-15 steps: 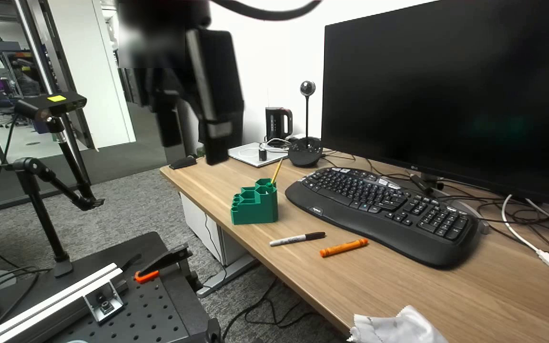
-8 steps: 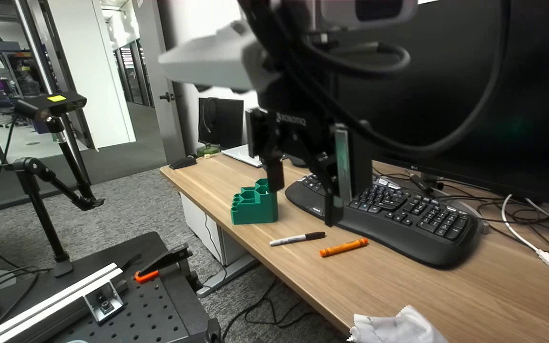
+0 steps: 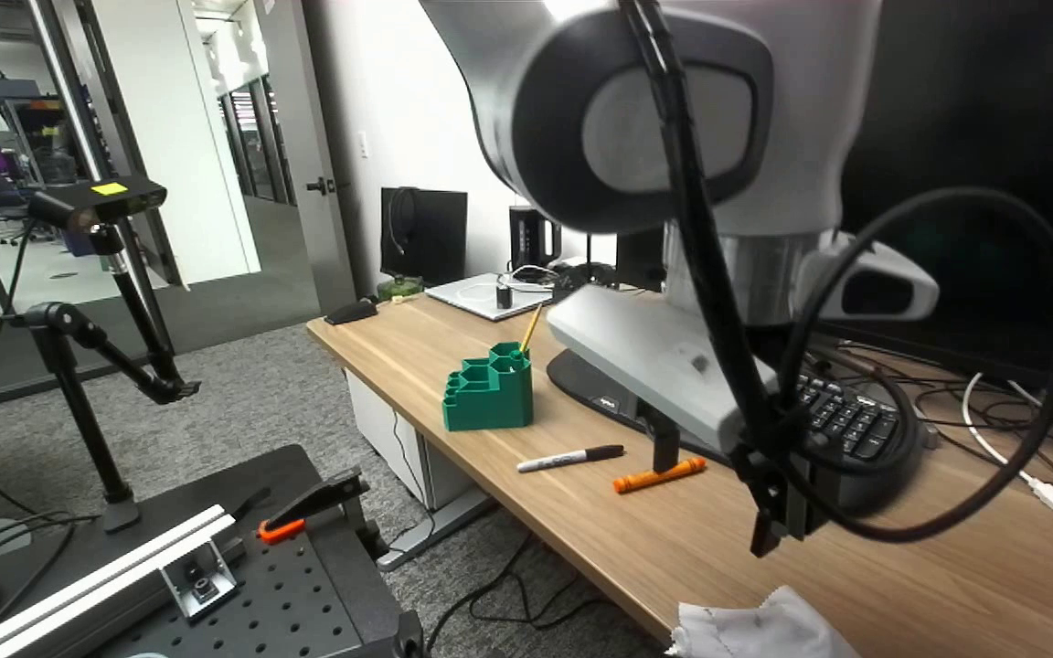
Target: Move the cloth slightly up on the desk
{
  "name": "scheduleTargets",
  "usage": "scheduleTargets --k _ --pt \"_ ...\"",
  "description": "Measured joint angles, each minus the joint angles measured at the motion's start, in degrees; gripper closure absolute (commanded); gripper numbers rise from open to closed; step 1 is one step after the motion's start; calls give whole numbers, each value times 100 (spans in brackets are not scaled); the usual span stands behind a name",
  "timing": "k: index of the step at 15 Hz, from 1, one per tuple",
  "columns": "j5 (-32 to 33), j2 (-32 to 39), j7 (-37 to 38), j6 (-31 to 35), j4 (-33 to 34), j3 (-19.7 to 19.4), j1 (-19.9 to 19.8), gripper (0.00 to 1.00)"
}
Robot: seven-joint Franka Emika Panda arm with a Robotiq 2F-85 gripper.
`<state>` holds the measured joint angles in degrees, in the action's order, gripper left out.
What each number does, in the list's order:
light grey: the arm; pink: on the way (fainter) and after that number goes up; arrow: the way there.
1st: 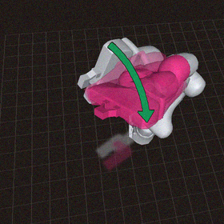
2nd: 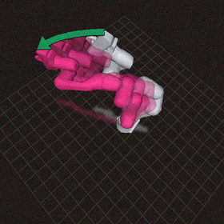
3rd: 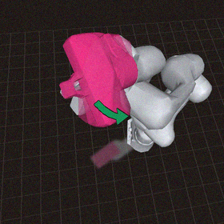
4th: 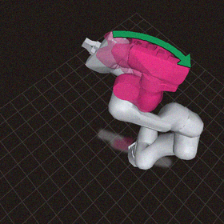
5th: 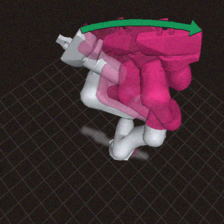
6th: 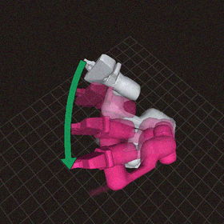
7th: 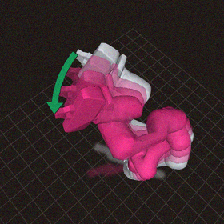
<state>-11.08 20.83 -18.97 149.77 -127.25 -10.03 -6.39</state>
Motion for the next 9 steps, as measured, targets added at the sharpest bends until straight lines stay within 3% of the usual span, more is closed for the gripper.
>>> scheduleTargets --k 6,9 --pt "807 2183 806 103 1783 -5 -270 0" --pt "986 2711 1014 -190 2384 -6 -271 0"
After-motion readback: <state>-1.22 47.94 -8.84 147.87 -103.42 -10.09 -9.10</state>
